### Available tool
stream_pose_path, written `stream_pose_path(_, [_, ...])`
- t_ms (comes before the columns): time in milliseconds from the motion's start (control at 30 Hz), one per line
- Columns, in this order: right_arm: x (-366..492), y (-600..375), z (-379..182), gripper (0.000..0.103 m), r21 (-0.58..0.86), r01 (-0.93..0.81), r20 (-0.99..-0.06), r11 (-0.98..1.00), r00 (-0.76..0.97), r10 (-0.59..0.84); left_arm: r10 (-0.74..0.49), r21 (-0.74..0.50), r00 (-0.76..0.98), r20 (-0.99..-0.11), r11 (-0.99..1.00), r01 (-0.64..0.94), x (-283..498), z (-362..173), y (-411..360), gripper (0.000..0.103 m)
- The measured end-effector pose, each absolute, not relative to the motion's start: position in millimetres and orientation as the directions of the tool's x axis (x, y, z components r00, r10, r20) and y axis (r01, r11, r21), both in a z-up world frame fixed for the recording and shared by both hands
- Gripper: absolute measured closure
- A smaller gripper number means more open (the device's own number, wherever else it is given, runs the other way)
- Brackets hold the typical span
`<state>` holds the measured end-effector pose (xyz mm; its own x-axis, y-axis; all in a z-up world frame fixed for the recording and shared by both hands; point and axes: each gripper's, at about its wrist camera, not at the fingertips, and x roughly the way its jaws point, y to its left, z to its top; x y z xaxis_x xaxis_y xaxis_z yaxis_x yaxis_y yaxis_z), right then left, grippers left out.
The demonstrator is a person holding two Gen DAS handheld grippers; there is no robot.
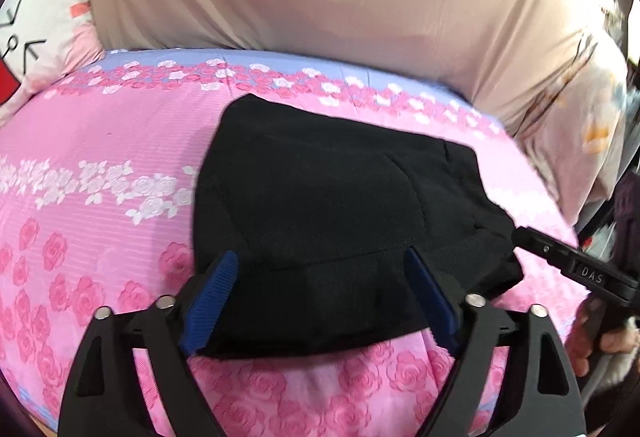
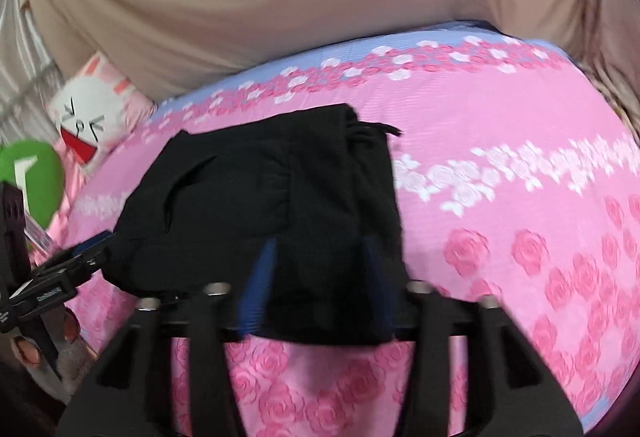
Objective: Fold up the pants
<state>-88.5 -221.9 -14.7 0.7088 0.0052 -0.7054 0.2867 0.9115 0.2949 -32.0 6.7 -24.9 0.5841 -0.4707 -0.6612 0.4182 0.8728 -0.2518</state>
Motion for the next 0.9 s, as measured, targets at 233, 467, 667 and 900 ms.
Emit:
stream_pose_path(233, [-76.6, -229.5, -37.3, 0.055, 0.398, 0.270, -0.721, 0.877, 0.683, 0.117, -0.507, -0.228, 0.587, -0.631, 0.845, 0.484, -51.6, -6.9, 1.8, 0.017])
stream_pose_path(467, [-78.5, -245.9, -23.1, 0.079, 0.513, 0.253, -0.679, 0.820, 0.705, 0.207, -0.584, -0.121, 0.505, -0.635, 0.721, 0.682, -71.2, -4.5, -88.9, 0.016])
stream_pose_path(667, [-84.3, -259.4, -28.7, 0.076, 0.562, 0.262, -0.666, 0.785, 0.705, 0.241, -0.532, -0.076, 0.438, -0.725, 0.693, 0.716, -52.9, -39.4, -160.3, 0.022])
stream_pose_path(900, [-104.0, -284.1, -32.8, 0.065, 0.604, 0.290, -0.636, 0.742, 0.736, 0.230, -0.620, -0.286, 0.289, -0.729, 0.660, 0.694, -20.8, -37.2, -150.9, 0.097])
